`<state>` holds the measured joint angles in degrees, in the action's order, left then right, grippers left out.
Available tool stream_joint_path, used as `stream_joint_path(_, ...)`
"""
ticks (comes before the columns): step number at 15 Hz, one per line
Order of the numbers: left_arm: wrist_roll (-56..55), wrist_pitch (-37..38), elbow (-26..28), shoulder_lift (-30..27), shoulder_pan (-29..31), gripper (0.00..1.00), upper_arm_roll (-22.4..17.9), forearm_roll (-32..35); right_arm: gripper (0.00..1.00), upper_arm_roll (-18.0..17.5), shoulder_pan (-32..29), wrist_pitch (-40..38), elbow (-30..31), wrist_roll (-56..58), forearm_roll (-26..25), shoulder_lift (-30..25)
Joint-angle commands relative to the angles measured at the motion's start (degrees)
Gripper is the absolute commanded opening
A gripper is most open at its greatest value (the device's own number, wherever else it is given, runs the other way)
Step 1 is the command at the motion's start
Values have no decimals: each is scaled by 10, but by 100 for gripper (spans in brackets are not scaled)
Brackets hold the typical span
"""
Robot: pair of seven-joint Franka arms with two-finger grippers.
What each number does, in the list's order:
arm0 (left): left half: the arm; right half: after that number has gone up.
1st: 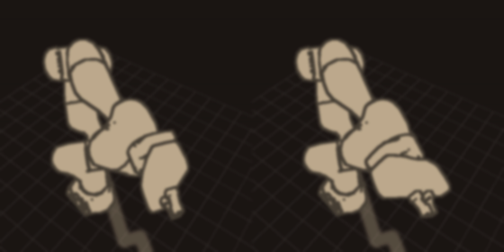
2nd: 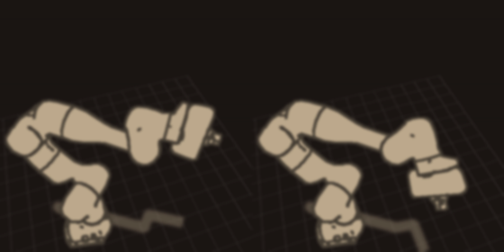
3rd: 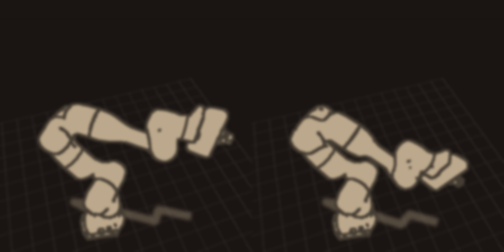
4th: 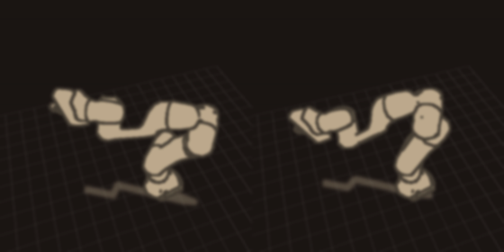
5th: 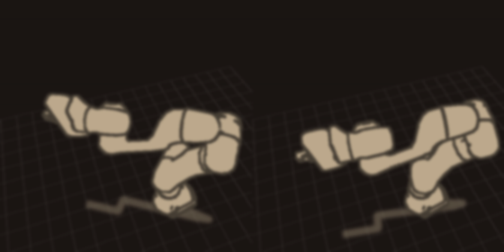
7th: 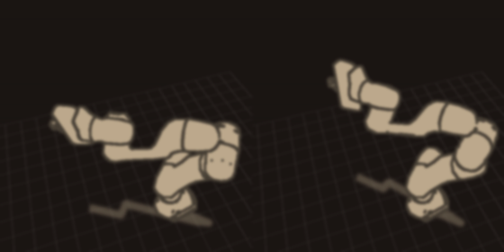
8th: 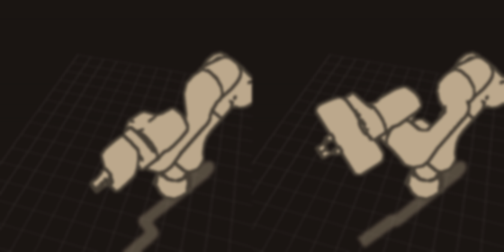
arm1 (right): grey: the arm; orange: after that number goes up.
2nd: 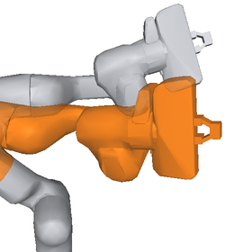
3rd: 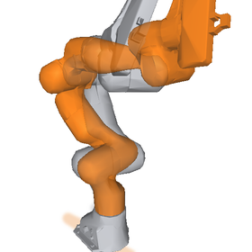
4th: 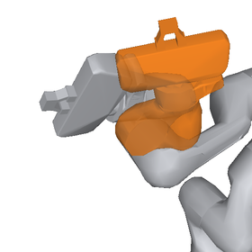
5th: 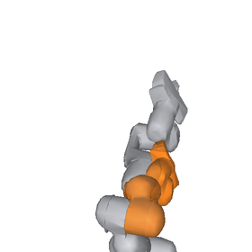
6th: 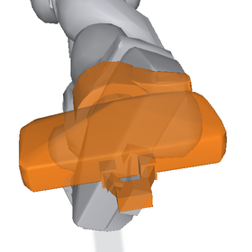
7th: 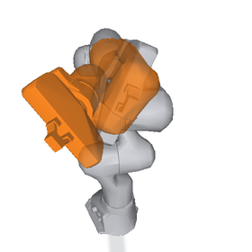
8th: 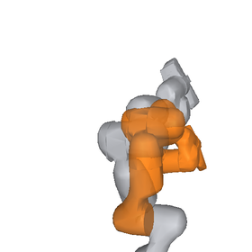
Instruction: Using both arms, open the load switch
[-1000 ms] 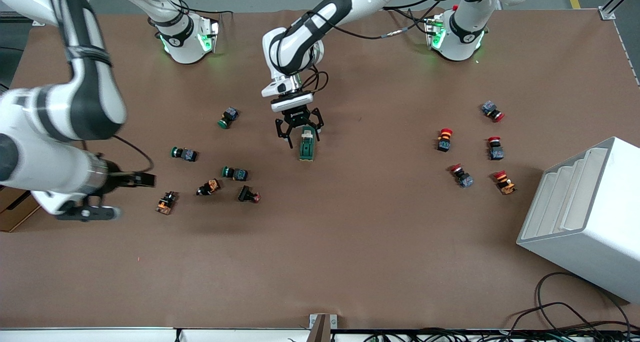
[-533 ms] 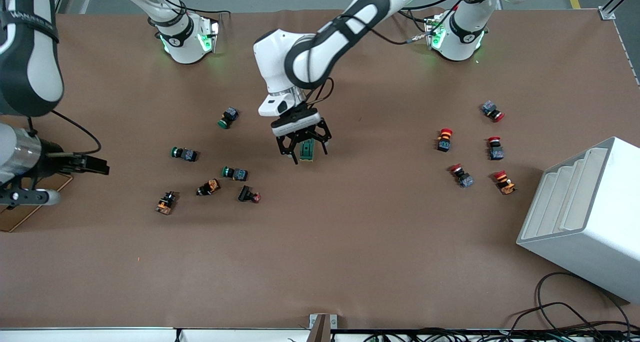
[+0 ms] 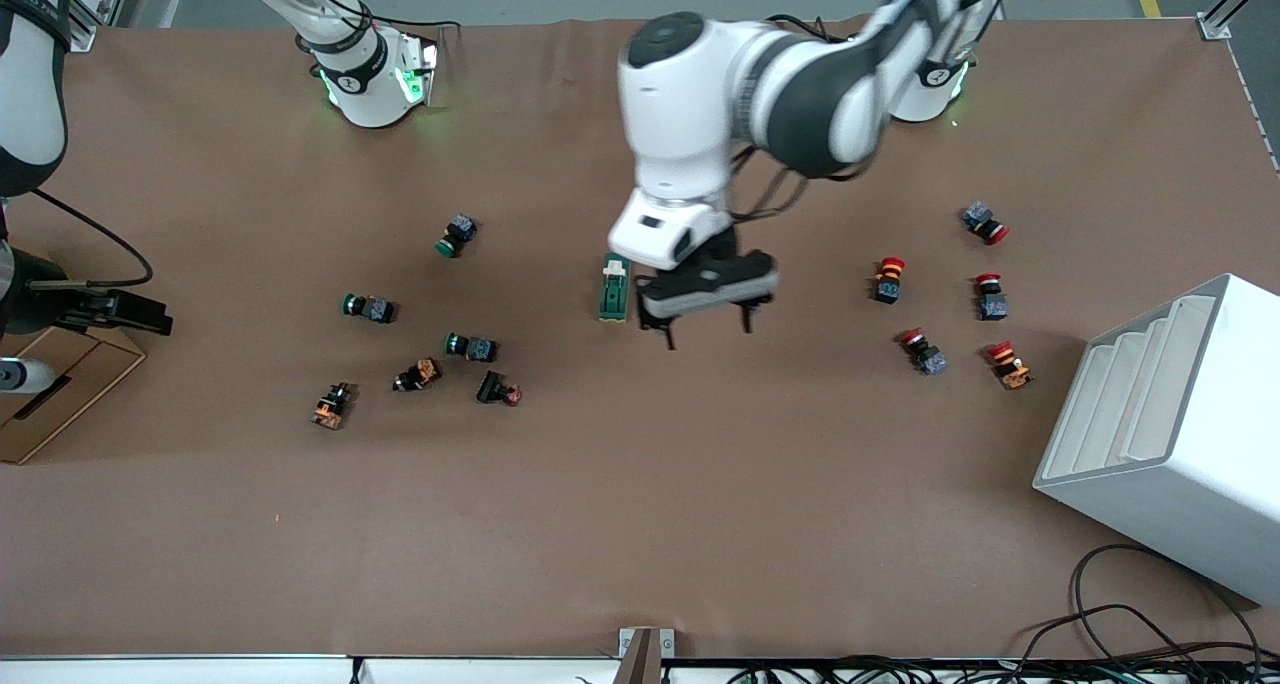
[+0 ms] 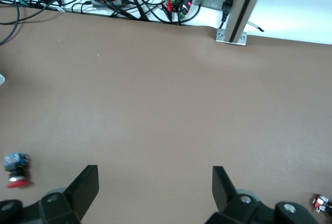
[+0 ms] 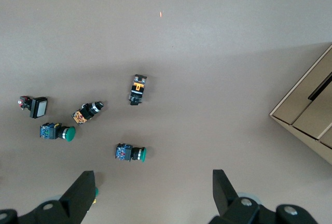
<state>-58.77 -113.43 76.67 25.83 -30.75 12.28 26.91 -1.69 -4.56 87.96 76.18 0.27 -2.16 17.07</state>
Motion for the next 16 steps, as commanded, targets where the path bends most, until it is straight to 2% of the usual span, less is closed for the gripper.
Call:
stream_joint_path(1, 88, 7, 16, -45, 57, 97, 4, -73, 100, -13, -5, -17, -9, -4, -2, -1)
stream_joint_path(6, 284, 107, -8, -76, 152, 99, 6, -152, 100, -21, -4, -88, -20, -2, 7, -12)
stream_joint_path(10, 356, 138, -7, -107, 214, 100, 3, -193, 100, -17, -6, -97, 3, 1, 26, -53)
stream_joint_path(12, 383, 149, -7, -115, 253, 100, 3, -222, 100, -17, 2, -91, 37, 1, 26, -87)
stream_joint_path(16, 455, 203, -6, -132, 307, 100, 3, -232, 100, -13, 23, -92, 57, 1, 21, -116)
